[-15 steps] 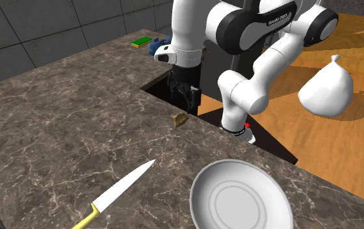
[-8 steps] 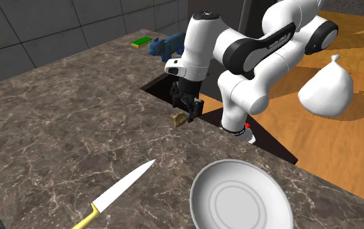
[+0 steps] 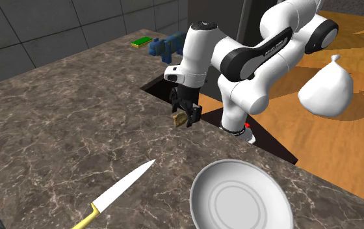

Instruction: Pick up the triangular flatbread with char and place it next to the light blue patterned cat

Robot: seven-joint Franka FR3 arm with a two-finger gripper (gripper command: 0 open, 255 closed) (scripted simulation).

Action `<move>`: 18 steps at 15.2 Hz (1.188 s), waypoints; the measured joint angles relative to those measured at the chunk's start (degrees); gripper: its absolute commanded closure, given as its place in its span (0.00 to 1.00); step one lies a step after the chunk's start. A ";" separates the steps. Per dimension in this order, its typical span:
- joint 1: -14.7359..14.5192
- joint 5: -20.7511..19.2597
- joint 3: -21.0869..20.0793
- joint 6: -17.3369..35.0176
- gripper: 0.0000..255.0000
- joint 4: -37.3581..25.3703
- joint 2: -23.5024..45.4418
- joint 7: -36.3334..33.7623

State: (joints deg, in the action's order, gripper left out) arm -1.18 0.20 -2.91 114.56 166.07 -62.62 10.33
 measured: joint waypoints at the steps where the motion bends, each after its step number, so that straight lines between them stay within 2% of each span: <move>1: -0.01 0.01 -0.01 0.02 0.00 0.02 0.00 -0.01; 2: -0.01 0.01 -0.01 0.03 0.00 0.03 0.00 -0.01; 3: -0.01 0.01 -0.01 0.03 1.00 0.03 0.00 -0.01; 13: -0.01 0.01 -0.01 0.04 1.00 0.03 0.00 -0.01; 18: 0.16 -0.17 0.25 -3.11 1.00 -2.94 -0.18 0.24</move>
State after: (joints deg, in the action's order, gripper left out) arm -1.03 0.03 -2.66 111.45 163.13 -62.80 10.56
